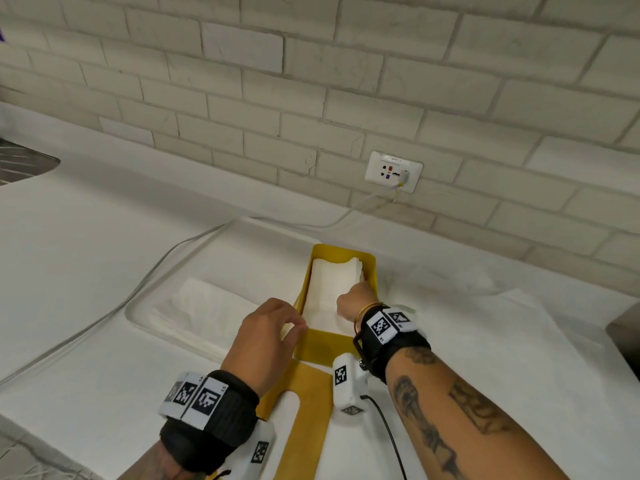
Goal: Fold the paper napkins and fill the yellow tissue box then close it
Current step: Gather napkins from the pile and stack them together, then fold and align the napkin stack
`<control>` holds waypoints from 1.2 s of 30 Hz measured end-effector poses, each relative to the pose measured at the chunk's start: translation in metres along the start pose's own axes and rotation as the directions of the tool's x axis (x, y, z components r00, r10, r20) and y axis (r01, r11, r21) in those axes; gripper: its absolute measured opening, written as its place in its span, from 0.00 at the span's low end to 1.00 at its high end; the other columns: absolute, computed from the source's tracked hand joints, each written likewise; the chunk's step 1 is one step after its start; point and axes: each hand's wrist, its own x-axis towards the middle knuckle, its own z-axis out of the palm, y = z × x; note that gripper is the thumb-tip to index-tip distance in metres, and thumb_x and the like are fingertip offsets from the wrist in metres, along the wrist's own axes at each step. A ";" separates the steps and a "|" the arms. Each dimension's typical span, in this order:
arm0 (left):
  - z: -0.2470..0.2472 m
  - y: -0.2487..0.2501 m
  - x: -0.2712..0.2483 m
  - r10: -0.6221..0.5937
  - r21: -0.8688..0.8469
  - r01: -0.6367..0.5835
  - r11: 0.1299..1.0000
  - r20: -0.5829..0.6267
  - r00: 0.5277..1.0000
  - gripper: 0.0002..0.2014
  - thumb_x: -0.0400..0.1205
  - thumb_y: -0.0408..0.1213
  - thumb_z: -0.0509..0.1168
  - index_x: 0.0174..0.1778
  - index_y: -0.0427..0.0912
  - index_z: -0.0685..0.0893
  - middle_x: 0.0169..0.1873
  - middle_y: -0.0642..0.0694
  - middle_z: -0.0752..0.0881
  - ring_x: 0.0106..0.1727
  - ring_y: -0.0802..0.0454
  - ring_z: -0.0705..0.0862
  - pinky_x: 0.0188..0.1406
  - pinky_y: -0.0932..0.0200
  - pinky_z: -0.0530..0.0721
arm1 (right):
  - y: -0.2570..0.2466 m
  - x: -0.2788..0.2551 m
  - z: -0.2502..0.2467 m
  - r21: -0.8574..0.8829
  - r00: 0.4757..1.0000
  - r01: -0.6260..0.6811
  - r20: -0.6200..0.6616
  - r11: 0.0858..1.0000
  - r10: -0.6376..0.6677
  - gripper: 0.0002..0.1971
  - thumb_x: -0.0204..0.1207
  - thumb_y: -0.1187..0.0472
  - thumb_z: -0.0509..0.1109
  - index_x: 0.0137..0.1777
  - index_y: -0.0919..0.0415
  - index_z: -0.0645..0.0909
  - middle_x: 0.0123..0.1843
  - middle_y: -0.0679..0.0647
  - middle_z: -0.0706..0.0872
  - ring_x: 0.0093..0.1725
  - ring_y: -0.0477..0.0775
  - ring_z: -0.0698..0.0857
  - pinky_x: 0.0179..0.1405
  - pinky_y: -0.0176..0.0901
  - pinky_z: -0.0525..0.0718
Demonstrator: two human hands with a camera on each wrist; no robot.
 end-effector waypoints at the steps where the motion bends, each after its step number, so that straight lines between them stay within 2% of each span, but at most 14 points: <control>1: 0.000 0.000 0.000 -0.001 -0.001 0.001 1.000 0.001 1.000 0.03 0.83 0.34 0.72 0.45 0.46 0.90 0.48 0.54 0.86 0.47 0.59 0.84 0.51 0.65 0.82 | 0.000 -0.001 0.000 -0.014 1.000 -0.003 0.004 1.000 0.003 0.28 0.83 0.68 0.64 0.81 0.75 0.64 0.78 0.72 0.73 0.77 0.71 0.75 0.75 0.58 0.76; 6: 0.002 -0.001 0.000 -0.012 -0.011 0.012 1.000 0.005 1.000 0.04 0.84 0.35 0.72 0.45 0.48 0.90 0.49 0.55 0.85 0.47 0.61 0.84 0.50 0.67 0.81 | 0.002 -0.010 -0.005 -0.098 0.999 0.018 0.035 0.995 -0.015 0.38 0.81 0.69 0.69 0.86 0.70 0.53 0.81 0.70 0.69 0.79 0.69 0.73 0.77 0.57 0.75; 9: 0.003 -0.001 0.000 -0.013 -0.022 0.013 1.000 0.008 1.000 0.04 0.83 0.34 0.72 0.44 0.48 0.89 0.48 0.56 0.85 0.47 0.61 0.84 0.49 0.68 0.81 | -0.004 -0.014 -0.007 -0.251 0.995 0.006 0.097 0.968 0.019 0.48 0.82 0.64 0.72 0.87 0.71 0.37 0.86 0.70 0.60 0.80 0.68 0.73 0.78 0.56 0.75; 11: 0.002 0.000 -0.001 -0.016 -0.013 0.016 1.000 0.009 1.000 0.04 0.83 0.35 0.72 0.45 0.48 0.89 0.48 0.55 0.85 0.47 0.60 0.84 0.50 0.68 0.80 | -0.007 -0.014 -0.005 -0.313 0.991 0.007 0.127 0.950 0.034 0.54 0.82 0.61 0.73 0.85 0.71 0.30 0.86 0.70 0.62 0.78 0.68 0.76 0.76 0.56 0.78; 15: 0.003 0.000 -0.002 -0.019 0.003 0.019 1.000 -0.005 1.000 0.04 0.83 0.34 0.72 0.45 0.47 0.90 0.48 0.55 0.85 0.46 0.59 0.84 0.50 0.65 0.82 | -0.010 -0.017 -0.004 -0.339 0.988 0.017 0.148 0.941 0.035 0.57 0.79 0.62 0.76 0.86 0.69 0.30 0.81 0.70 0.71 0.76 0.68 0.78 0.75 0.58 0.79; 20: 0.003 0.001 -0.001 -0.018 0.018 0.018 1.000 -0.011 1.000 0.03 0.83 0.34 0.72 0.45 0.46 0.90 0.48 0.55 0.85 0.47 0.59 0.84 0.51 0.63 0.84 | -0.010 -0.020 -0.008 -0.391 0.981 0.065 0.193 0.918 0.013 0.52 0.81 0.57 0.74 0.87 0.69 0.36 0.85 0.68 0.63 0.79 0.67 0.74 0.78 0.55 0.75; 22: 0.003 0.001 -0.002 -0.012 0.020 0.012 1.000 -0.011 1.000 0.03 0.83 0.34 0.72 0.45 0.46 0.90 0.48 0.55 0.85 0.47 0.60 0.84 0.50 0.65 0.83 | -0.011 -0.019 -0.006 -0.386 0.981 0.095 0.195 0.918 -0.020 0.50 0.81 0.60 0.74 0.87 0.70 0.38 0.84 0.68 0.65 0.79 0.67 0.74 0.78 0.55 0.75; 25: 0.002 0.001 -0.002 -0.013 0.021 0.013 1.000 -0.007 1.000 0.04 0.83 0.33 0.72 0.45 0.47 0.90 0.48 0.56 0.85 0.47 0.62 0.84 0.49 0.65 0.82 | -0.012 -0.019 -0.003 -0.434 0.979 0.108 0.201 0.894 -0.021 0.52 0.82 0.58 0.74 0.86 0.71 0.33 0.81 0.68 0.71 0.77 0.66 0.77 0.75 0.52 0.78; 27: 0.002 0.002 -0.002 -0.022 0.021 0.022 1.000 -0.003 1.000 0.04 0.83 0.34 0.72 0.46 0.46 0.90 0.49 0.55 0.86 0.48 0.61 0.84 0.51 0.63 0.84 | -0.013 -0.020 -0.004 -0.426 0.981 0.105 0.195 0.899 -0.022 0.53 0.80 0.56 0.76 0.87 0.70 0.36 0.78 0.66 0.75 0.74 0.65 0.80 0.70 0.52 0.82; 30: 0.001 0.003 -0.003 -0.040 0.025 0.040 0.999 0.005 0.999 0.03 0.84 0.36 0.71 0.47 0.48 0.90 0.51 0.55 0.86 0.49 0.58 0.85 0.54 0.61 0.84 | -0.015 -0.023 -0.010 -0.545 0.980 0.169 0.183 0.821 -0.080 0.46 0.79 0.49 0.75 0.85 0.67 0.52 0.75 0.65 0.76 0.70 0.64 0.82 0.60 0.51 0.84; 32: 0.001 0.002 -0.003 -0.039 0.027 0.039 0.999 0.007 0.999 0.04 0.85 0.36 0.71 0.47 0.48 0.90 0.51 0.55 0.86 0.49 0.58 0.84 0.54 0.62 0.84 | -0.017 -0.030 -0.016 -0.652 0.968 0.251 0.184 0.716 -0.171 0.38 0.81 0.45 0.71 0.84 0.63 0.61 0.79 0.64 0.70 0.73 0.65 0.78 0.67 0.53 0.81; 34: 0.001 0.002 -0.003 -0.034 0.032 0.034 0.999 0.013 0.999 0.04 0.85 0.36 0.71 0.47 0.49 0.90 0.51 0.55 0.85 0.49 0.58 0.84 0.54 0.62 0.83 | -0.019 -0.038 -0.022 -0.683 0.922 0.383 0.239 0.622 -0.305 0.29 0.85 0.47 0.64 0.81 0.61 0.69 0.79 0.62 0.68 0.74 0.65 0.76 0.72 0.55 0.79; 36: 0.001 0.003 -0.003 -0.031 0.034 0.030 0.999 0.018 0.999 0.04 0.84 0.35 0.71 0.46 0.48 0.90 0.51 0.56 0.85 0.50 0.58 0.84 0.53 0.61 0.82 | -0.018 -0.043 -0.021 -0.629 0.860 0.510 0.373 0.587 -0.348 0.19 0.88 0.54 0.59 0.70 0.65 0.81 0.73 0.63 0.78 0.68 0.64 0.81 0.66 0.52 0.82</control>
